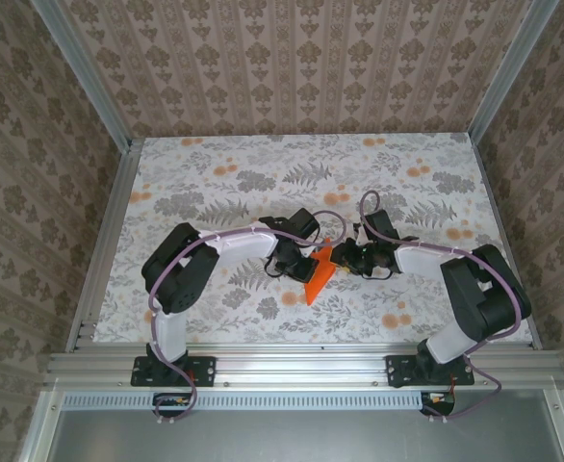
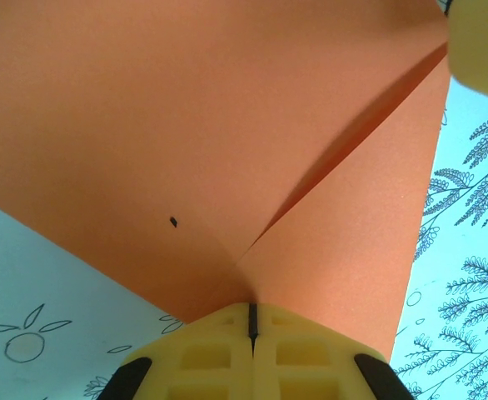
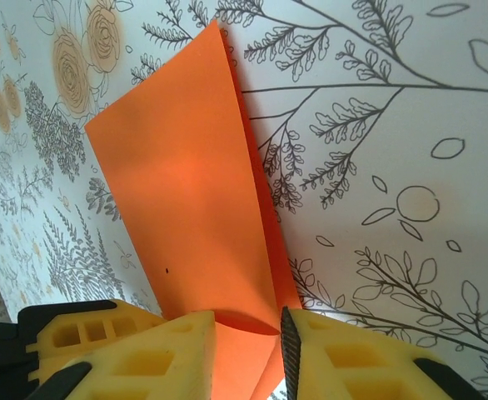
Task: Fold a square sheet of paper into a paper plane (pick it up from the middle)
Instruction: Third fold the triangle at the center of the table, then fourth fold the wing at the center of the table.
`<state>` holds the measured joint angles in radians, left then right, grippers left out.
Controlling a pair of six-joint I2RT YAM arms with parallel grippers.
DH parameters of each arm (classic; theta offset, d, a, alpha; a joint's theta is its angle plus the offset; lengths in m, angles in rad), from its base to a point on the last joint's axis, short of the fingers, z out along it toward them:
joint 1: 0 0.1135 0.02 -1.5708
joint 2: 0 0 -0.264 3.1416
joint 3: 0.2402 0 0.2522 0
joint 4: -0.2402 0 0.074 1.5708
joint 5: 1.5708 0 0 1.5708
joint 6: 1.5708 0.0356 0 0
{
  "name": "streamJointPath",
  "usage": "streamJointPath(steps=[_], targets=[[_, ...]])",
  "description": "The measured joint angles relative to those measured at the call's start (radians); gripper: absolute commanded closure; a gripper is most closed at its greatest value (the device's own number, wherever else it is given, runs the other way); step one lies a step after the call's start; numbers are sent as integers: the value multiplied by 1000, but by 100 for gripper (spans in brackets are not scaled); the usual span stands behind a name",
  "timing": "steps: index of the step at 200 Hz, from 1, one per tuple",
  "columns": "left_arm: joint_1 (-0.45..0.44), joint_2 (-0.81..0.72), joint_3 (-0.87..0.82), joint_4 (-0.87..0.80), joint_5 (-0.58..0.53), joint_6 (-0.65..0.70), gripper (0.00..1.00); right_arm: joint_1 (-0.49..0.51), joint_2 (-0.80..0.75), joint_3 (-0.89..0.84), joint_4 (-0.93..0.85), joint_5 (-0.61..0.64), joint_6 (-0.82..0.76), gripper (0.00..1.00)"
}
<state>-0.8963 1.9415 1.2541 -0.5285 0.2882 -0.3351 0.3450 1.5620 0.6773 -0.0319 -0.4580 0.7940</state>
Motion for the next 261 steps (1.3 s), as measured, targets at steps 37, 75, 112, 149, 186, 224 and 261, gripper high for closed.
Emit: streamJointPath(steps=[37, 75, 112, 149, 186, 224, 261], targets=[[0, 0, 0, 0, 0, 0, 100, 10, -13, 20, -41, 9, -18, 72], [0, 0, 0, 0, 0, 0, 100, 16, -13, 20, -41, 9, -16, 68], [0, 0, 0, 0, 0, 0, 100, 16, -13, 20, -64, 60, -18, 65], [0, 0, 0, 0, 0, 0, 100, 16, 1, 20, -74, 74, -18, 65], [0, 0, 0, 0, 0, 0, 100, 14, 25, 20, -70, 66, -17, 66], [0, 0, 0, 0, 0, 0, 100, 15, 25, 20, -50, 50, -14, 70], [0, 0, 0, 0, 0, 0, 100, 16, 31, 20, -12, 13, -9, 73]])
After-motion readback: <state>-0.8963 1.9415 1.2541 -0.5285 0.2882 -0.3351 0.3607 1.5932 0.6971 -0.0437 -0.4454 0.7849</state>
